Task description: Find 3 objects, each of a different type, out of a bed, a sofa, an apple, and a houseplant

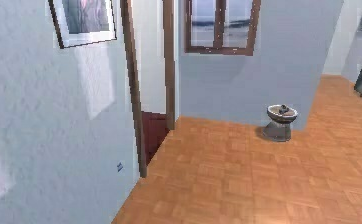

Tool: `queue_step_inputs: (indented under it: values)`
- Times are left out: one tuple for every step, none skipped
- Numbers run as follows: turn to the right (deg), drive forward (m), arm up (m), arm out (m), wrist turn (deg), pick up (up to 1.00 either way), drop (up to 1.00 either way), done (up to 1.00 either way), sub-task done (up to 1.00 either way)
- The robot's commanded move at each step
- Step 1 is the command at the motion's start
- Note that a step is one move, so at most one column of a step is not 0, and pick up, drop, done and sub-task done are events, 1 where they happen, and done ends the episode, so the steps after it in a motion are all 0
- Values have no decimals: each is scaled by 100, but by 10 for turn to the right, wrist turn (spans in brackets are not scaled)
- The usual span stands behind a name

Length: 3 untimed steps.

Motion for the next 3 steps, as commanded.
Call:
queue_step_inputs:
  values:
    - [0,100,0,0,0,0,0,0,0]
    - [0,45,0,0,0,0,0,0,0]
    - [-90,0,0,0,0,0,0,0,0]
